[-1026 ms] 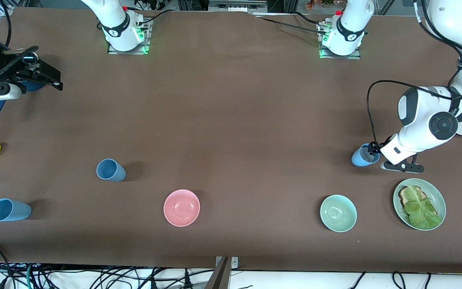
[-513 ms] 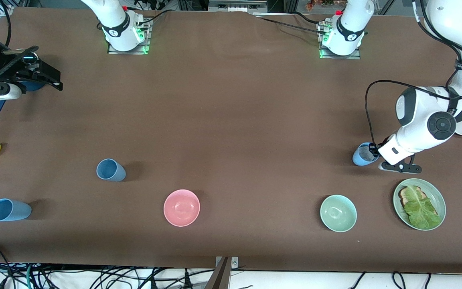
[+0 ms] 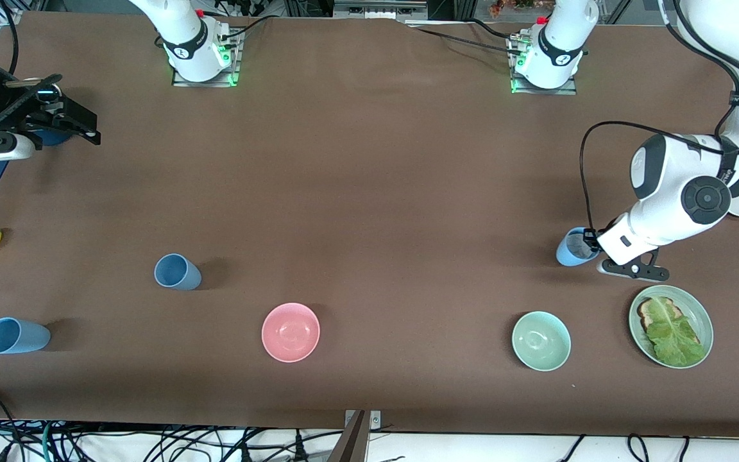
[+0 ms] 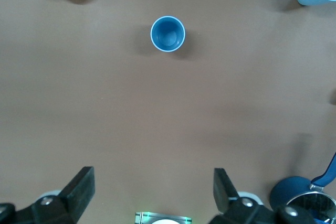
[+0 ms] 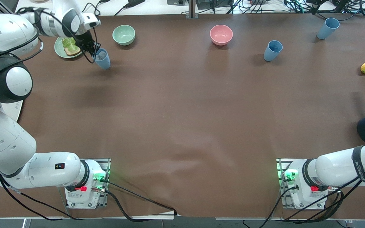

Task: Stack blue cups with both arms
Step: 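Carry the tissue cup with the left gripper while the right gripper reaches the blue cup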

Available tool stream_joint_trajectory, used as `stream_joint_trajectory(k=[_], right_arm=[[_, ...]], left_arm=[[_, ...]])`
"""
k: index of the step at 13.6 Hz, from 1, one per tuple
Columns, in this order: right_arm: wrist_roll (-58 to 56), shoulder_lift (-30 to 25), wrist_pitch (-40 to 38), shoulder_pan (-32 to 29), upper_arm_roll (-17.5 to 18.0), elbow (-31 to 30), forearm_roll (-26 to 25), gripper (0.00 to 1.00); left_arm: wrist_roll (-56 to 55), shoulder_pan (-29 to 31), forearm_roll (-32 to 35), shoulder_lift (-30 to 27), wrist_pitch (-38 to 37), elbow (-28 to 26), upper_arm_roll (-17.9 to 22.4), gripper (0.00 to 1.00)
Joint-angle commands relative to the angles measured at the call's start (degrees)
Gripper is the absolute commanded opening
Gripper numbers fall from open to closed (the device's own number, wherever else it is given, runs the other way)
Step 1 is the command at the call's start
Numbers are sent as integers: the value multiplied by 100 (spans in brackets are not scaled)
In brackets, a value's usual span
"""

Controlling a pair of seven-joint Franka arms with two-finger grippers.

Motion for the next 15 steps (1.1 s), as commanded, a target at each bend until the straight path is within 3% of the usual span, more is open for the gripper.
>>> stream_joint_trajectory(k=[1, 3, 7, 10, 15], right_arm=[[21, 6, 172, 0, -27, -86, 59, 100], [3, 199, 356, -35, -27, -77, 41, 100], [-58, 796, 1164, -9, -27, -42, -20, 100], [-128, 1323, 1683, -35, -27, 2, -99, 100], [-260, 1833, 2158, -149, -44, 20, -117, 100]], left_arm=[[-845, -38, -40, -22, -466, 366, -711, 0], [-1907, -256, -23, 196, -457, 593, -1161, 0], [-3649, -1354, -40, 750, -457, 1235, -1180, 0], [-3986, -2040, -23, 1356, -448, 1701, -1180, 0], [-4074, -2438, -40, 1999, 86, 2089, -1180, 0]])
